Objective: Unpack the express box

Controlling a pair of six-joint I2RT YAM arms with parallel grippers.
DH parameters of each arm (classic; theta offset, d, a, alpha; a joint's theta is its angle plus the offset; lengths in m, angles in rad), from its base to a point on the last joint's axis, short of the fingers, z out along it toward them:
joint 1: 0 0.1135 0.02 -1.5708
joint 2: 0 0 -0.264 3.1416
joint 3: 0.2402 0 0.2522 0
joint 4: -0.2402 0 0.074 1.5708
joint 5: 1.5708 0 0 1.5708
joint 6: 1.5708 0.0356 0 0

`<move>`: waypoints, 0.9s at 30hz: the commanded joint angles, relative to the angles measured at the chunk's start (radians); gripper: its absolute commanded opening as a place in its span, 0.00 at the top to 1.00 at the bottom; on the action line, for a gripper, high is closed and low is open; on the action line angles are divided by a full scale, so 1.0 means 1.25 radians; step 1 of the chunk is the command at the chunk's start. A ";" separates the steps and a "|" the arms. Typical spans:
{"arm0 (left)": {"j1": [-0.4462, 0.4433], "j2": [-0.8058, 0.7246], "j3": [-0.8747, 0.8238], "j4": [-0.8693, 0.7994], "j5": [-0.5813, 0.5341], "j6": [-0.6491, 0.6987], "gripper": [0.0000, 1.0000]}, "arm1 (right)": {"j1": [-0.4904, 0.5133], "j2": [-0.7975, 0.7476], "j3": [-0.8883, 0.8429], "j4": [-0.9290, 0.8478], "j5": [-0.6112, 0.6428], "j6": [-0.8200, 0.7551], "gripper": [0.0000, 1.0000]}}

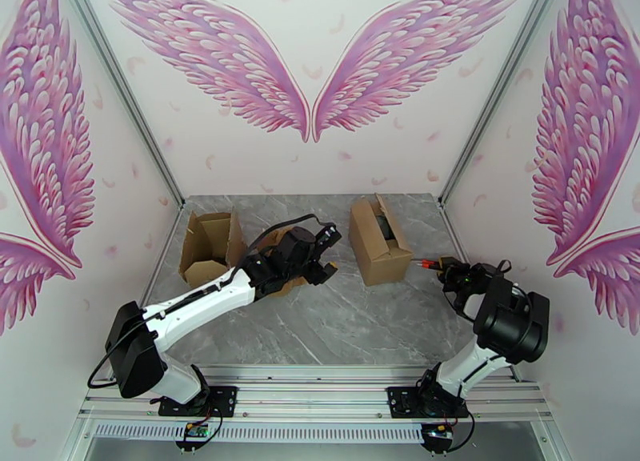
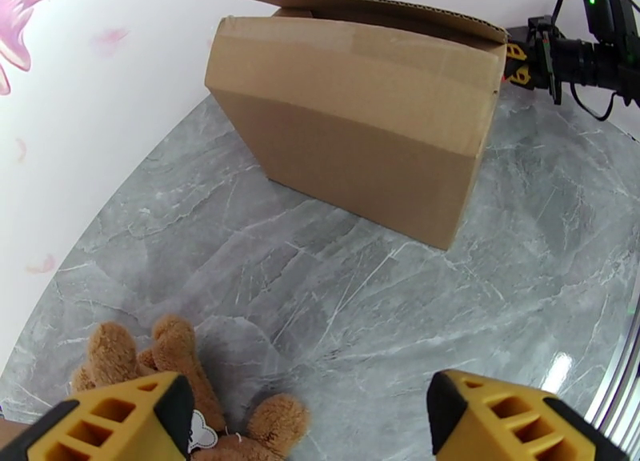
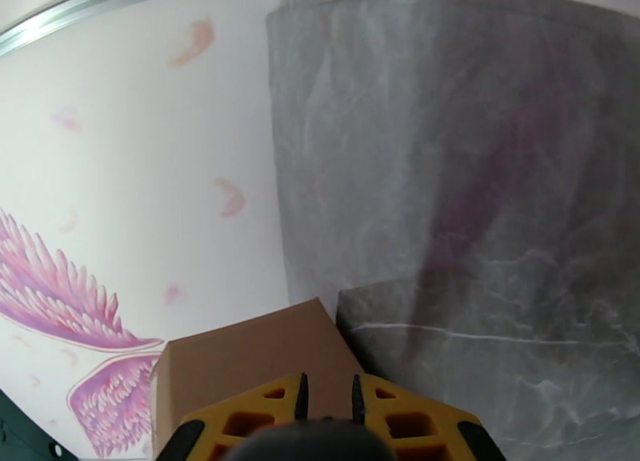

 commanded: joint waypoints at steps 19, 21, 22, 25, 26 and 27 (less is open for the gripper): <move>-0.015 0.015 0.019 0.003 0.009 -0.029 0.18 | 0.052 -0.121 -0.233 0.110 0.113 -0.071 0.01; -0.016 0.020 0.043 -0.001 0.007 -0.040 0.18 | 0.053 -0.239 -0.209 -0.059 0.125 -0.142 0.01; -0.016 0.022 0.050 -0.004 0.007 -0.049 0.18 | 0.055 -0.311 -0.187 -0.182 0.139 -0.194 0.01; -0.016 0.030 0.071 -0.006 0.006 -0.081 0.17 | 0.066 -0.519 -0.127 -0.453 0.222 -0.333 0.01; -0.016 0.034 0.079 -0.005 0.005 -0.089 0.16 | 0.067 -0.564 -0.121 -0.495 0.245 -0.357 0.01; -0.016 0.038 0.087 -0.006 0.006 -0.098 0.16 | 0.067 -0.603 -0.113 -0.521 0.254 -0.380 0.01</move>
